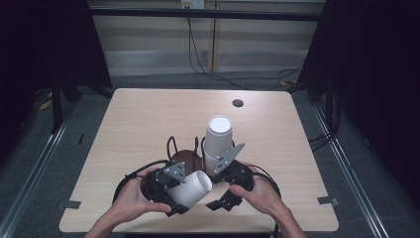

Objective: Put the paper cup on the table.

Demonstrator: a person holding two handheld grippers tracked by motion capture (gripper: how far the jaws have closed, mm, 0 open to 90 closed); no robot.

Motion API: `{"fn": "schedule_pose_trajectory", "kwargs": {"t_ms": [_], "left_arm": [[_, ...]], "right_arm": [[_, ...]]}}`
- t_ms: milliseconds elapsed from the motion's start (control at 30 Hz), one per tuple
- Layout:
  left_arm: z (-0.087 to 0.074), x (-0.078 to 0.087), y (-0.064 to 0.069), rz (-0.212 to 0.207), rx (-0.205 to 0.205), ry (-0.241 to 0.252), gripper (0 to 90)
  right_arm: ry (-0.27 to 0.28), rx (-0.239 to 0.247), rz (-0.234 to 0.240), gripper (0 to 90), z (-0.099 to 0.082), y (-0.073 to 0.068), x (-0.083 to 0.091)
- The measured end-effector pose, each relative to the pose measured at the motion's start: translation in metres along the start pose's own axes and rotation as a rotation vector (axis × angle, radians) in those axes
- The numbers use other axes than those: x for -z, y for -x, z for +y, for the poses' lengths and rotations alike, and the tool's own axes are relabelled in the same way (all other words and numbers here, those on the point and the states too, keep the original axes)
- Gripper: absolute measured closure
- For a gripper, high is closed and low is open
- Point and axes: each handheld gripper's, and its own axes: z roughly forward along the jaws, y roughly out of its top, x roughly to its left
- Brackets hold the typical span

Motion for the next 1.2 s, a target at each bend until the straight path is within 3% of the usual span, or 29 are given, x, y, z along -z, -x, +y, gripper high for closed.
{"fn": "schedule_pose_trajectory", "kwargs": {"t_ms": [133,267,433,533,700,800,967,1000,1033,1100,1133,1167,1200], "left_arm": [[0.002,-0.003,0.002,0.003,-0.007,-0.04,20.6],[0.004,-0.007,0.003,0.001,-0.012,-0.078,20.6],[0.005,-0.009,0.005,-0.002,-0.028,-0.116,20.8],[0.008,-0.01,0.007,-0.007,-0.036,-0.134,20.9],[0.011,-0.012,0.011,-0.002,-0.05,-0.131,20.9],[0.013,-0.016,0.016,-0.011,-0.045,-0.131,20.9],[0.016,-0.017,0.018,-0.024,-0.072,-0.142,20.9],[0.016,-0.018,0.019,-0.021,-0.061,-0.13,20.9],[0.019,-0.016,0.016,-0.015,-0.105,-0.158,20.9],[0.019,-0.016,0.017,-0.016,-0.102,-0.155,20.9],[0.02,-0.018,0.019,-0.028,-0.067,-0.124,20.9],[0.02,-0.018,0.019,-0.028,-0.067,-0.124,20.8],[0.021,-0.017,0.018,-0.022,-0.094,-0.14,20.8]], "right_arm": [[-0.035,0.025,-0.011,15.9,0.001,0.0,-0.003],[-0.104,0.06,-0.017,16.0,0.004,-0.001,-0.009],[-0.166,0.055,0.005,18.8,0.006,-0.002,-0.017],[-0.165,0.066,-0.007,16.1,0.009,-0.002,-0.017],[-0.156,0.066,0.041,16.7,0.014,-0.003,-0.016],[-0.168,0.055,0.042,17.3,0.018,-0.004,-0.016],[-0.171,0.076,0.062,16.5,0.019,-0.005,-0.02],[-0.167,0.083,0.064,16.2,0.019,-0.005,-0.021],[-0.17,0.075,0.066,15.9,0.019,-0.005,-0.021],[-0.156,0.071,0.062,15.0,0.019,-0.005,-0.021],[-0.146,0.074,0.081,15.8,0.019,-0.005,-0.02],[-0.146,0.074,0.081,15.8,0.019,-0.005,-0.02],[-0.148,0.073,0.078,16.2,0.019,-0.006,-0.02]]}}
